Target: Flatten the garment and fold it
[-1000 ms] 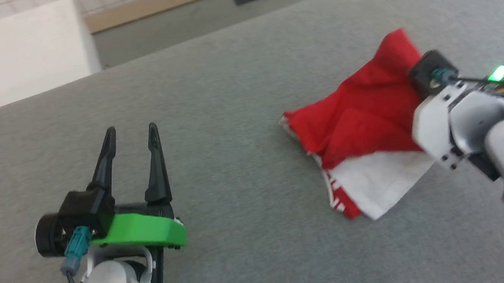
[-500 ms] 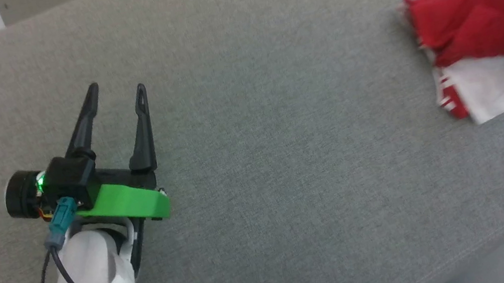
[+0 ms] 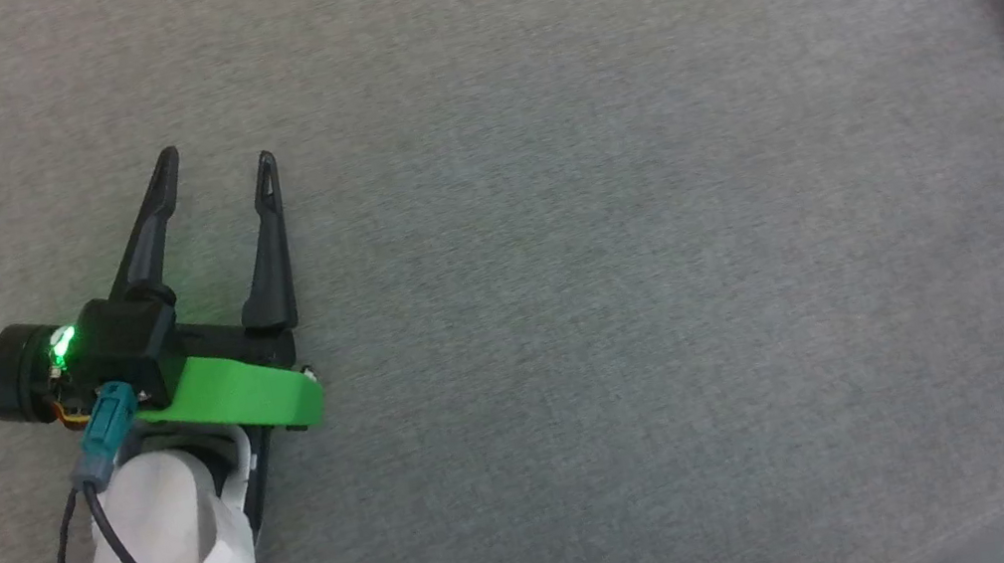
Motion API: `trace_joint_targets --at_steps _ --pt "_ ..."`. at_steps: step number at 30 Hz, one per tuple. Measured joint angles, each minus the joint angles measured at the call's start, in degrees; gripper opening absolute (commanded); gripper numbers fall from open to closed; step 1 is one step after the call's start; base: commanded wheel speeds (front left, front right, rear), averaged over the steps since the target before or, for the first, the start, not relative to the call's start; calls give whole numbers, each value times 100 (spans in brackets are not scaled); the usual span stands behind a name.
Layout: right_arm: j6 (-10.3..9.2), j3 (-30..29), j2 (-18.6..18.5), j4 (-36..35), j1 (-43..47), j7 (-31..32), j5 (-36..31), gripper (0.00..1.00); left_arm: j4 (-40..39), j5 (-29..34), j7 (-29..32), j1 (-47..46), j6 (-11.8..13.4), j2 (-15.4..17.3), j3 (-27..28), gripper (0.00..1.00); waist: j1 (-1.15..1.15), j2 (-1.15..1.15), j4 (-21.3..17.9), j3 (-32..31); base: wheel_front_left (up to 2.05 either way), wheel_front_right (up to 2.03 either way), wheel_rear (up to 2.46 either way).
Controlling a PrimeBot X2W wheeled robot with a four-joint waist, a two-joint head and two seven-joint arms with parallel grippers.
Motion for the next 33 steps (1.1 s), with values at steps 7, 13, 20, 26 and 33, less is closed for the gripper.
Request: trace_joint_targets --at_steps 7,13,20,26,33 --pt "0 -814 104 46 205 -571 -83 100 338 -125 -149 65 48 -214 -47 100 0 0 268 -334 0 0 0" --pt "0 -642 167 191 680 -1212 447 100 671 -386 -177 408 98 -455 -67 100 -1 0 446 -965 0 0 0" --pt "-1 -123 686 -487 1580 -1512 1474 100 780 -637 -194 810 111 -609 -81 100 -2 0 741 -1727 0 0 0" --pt "-1 427 1255 -1755 2684 -1425 2325 100 938 -770 -194 1076 149 -647 -60 100 -2 0 1082 -2260 0 0 0" --pt "-2 917 1682 -3090 3788 -1137 2942 100 1111 -823 -196 1246 190 -665 -92 100 -2 0 1492 -2744 0 0 0"
